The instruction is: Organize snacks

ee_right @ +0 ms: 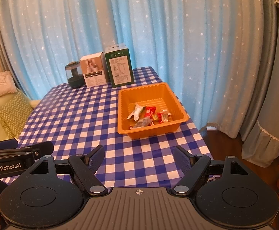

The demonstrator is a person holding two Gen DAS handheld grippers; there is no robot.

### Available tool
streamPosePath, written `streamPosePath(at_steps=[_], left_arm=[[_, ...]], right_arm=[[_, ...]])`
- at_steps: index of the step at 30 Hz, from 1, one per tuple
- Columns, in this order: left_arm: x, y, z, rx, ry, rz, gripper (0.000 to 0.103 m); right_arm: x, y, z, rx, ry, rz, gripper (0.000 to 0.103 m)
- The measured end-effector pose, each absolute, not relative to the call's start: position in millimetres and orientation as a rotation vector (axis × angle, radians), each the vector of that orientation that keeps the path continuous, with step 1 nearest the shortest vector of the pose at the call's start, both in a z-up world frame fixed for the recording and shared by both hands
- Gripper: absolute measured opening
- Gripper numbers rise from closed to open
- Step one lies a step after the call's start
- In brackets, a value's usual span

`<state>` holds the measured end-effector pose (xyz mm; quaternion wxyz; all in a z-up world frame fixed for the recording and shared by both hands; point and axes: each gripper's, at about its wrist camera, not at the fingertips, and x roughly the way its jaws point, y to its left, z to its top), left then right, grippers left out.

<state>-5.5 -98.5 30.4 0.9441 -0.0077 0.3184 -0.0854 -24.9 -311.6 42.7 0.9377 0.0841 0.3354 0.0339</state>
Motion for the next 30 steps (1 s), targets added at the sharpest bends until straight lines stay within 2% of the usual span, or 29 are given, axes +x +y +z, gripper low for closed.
streamPosePath(at_steps=[30], left_arm=[[-2.9,-102.6,24.5,-0.013,0.657,-0.184,0.103]], right_arm=[[-24.0,-312.6,41.0,0.176,0.684,0.07,0.079]])
